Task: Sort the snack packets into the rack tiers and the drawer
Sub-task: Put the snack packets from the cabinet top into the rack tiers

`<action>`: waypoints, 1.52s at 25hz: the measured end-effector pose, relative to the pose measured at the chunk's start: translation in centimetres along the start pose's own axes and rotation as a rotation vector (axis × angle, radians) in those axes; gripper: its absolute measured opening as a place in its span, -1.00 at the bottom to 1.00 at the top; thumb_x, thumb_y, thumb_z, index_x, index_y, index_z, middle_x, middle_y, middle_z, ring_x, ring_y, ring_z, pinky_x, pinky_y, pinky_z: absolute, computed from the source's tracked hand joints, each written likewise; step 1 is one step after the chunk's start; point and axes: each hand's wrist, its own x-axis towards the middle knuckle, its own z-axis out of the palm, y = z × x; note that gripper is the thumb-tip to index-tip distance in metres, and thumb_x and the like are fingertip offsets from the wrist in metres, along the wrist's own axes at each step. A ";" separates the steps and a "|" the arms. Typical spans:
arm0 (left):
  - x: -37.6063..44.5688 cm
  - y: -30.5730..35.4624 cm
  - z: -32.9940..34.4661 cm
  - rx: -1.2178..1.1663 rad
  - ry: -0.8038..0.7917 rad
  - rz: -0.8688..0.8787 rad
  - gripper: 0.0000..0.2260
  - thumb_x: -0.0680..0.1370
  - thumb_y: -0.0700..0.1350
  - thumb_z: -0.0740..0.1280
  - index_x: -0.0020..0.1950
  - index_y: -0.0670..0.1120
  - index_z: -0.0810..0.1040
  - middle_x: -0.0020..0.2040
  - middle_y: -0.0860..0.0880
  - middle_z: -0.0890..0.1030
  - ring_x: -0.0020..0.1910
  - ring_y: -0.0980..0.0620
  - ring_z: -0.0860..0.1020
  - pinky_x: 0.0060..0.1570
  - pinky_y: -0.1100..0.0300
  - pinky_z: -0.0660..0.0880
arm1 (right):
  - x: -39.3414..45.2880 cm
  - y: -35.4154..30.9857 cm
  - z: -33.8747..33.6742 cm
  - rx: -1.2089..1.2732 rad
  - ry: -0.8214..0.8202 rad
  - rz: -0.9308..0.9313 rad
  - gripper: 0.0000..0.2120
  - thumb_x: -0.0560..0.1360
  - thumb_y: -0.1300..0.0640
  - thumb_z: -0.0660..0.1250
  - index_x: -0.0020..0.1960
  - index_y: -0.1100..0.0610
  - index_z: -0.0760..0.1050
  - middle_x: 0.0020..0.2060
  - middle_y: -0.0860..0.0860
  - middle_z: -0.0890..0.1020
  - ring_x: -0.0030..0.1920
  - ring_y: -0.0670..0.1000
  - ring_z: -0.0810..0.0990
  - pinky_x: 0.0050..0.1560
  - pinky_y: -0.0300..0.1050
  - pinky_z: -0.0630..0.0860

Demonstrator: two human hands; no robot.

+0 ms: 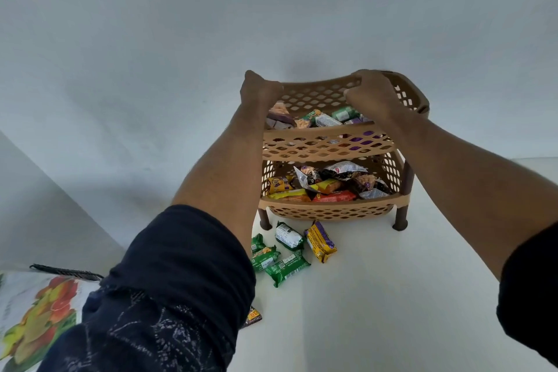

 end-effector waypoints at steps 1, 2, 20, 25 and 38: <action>-0.2 0.0 0.0 0.007 0.012 0.033 -0.53 0.49 -0.11 0.48 0.34 -0.19 0.44 0.08 -0.04 0.52 0.02 0.03 0.47 -0.24 0.29 0.36 | -0.3 -0.2 0.2 0.023 0.051 -0.054 -0.60 0.56 0.19 0.33 0.40 0.17 0.49 0.25 0.12 0.61 0.17 0.04 0.60 -0.05 -0.23 0.53; -0.4 -0.2 0.0 0.004 0.033 0.065 -0.55 0.49 -0.12 0.46 0.33 -0.18 0.46 0.07 -0.01 0.48 0.02 0.05 0.45 -0.26 0.31 0.34 | -0.8 -0.6 0.4 0.061 0.118 -0.124 -0.62 0.57 0.16 0.35 0.38 0.15 0.51 0.26 0.09 0.61 0.18 0.00 0.61 -0.02 -0.27 0.53; -14.7 -21.2 -5.2 0.649 -0.459 -0.318 -0.22 0.49 0.15 0.47 0.51 -0.15 0.15 0.37 -0.24 0.48 0.27 -0.28 0.54 0.25 -0.16 0.53 | -17.8 3.9 15.6 -0.526 -0.692 -0.608 -0.57 0.52 0.04 0.38 0.37 0.02 0.46 0.23 -0.02 0.60 0.17 0.06 0.60 0.07 0.00 0.59; -20.2 -26.3 -5.8 0.677 -0.683 -0.574 -0.16 0.38 0.19 0.57 0.46 -0.17 0.28 0.24 -0.19 0.54 0.15 -0.17 0.61 0.03 0.02 0.61 | -21.5 7.5 19.0 -0.891 -0.905 -0.620 -0.48 0.50 0.18 0.31 0.45 0.07 0.36 0.36 0.06 0.50 0.27 0.14 0.53 0.12 0.09 0.57; -21.9 -27.9 -3.9 0.499 -0.788 -0.534 -0.38 0.36 0.13 0.61 0.25 -0.21 0.55 0.14 -0.18 0.69 0.04 -0.11 0.72 -0.42 0.23 0.47 | -23.9 9.8 19.5 -0.807 -0.817 -0.570 -0.52 0.53 -0.01 0.37 0.42 0.06 0.43 0.29 0.03 0.57 0.24 0.14 0.57 0.16 0.05 0.55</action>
